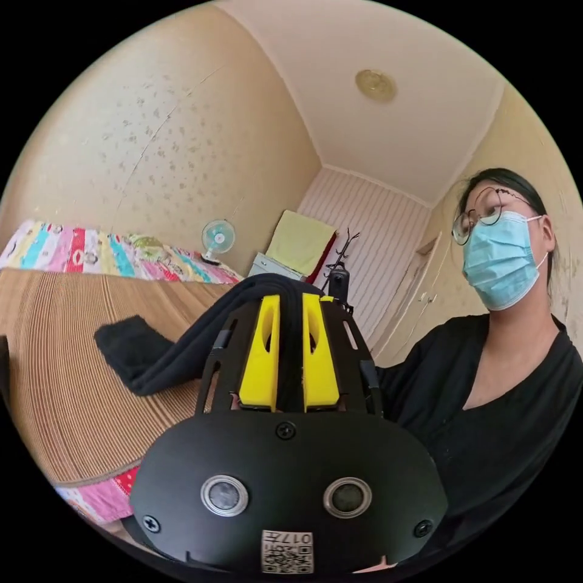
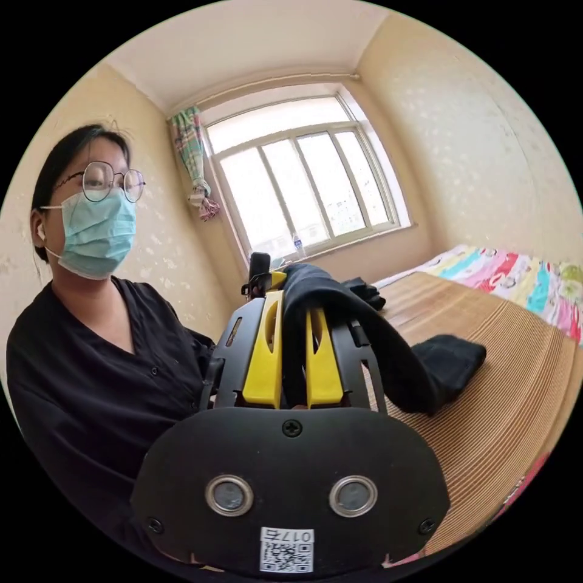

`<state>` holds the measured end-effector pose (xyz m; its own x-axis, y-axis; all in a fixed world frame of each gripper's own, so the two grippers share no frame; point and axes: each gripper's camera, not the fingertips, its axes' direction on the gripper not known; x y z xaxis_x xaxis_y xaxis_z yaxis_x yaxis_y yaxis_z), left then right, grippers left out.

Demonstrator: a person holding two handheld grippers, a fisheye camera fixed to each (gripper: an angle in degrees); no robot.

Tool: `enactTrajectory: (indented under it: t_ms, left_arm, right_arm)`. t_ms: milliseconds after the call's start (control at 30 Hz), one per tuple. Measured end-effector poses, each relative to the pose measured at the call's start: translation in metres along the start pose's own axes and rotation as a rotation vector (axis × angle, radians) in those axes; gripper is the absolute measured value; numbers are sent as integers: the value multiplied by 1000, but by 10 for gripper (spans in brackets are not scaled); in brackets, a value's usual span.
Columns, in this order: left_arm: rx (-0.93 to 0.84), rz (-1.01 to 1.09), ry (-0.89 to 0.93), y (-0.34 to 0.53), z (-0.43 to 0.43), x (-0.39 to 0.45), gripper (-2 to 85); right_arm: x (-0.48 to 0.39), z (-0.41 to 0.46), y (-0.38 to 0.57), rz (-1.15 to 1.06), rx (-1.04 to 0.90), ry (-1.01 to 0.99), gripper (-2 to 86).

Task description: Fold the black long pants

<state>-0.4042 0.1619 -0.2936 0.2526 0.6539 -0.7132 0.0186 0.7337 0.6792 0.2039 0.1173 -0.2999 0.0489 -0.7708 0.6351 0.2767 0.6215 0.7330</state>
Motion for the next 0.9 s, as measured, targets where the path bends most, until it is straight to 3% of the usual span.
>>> enactTrajectory:
  t_ms: [233, 400, 600, 900]
  left_arm:
    - [254, 232, 95, -76, -23, 89, 60]
    - [309, 279, 17, -103, -21, 113, 56]
    - [193, 98, -58, -130, 23, 44, 55]
    - [-47, -205, -235, -194, 122, -129, 56]
  right_arm:
    - [-131, -53, -90, -297, 120, 167, 64]
    - [-162, -61, -127, -288, 119, 248, 66]
    - [-98, -51, -133, -172, 92, 349, 62]
    - [105, -10, -160, 125, -63, 572, 57]
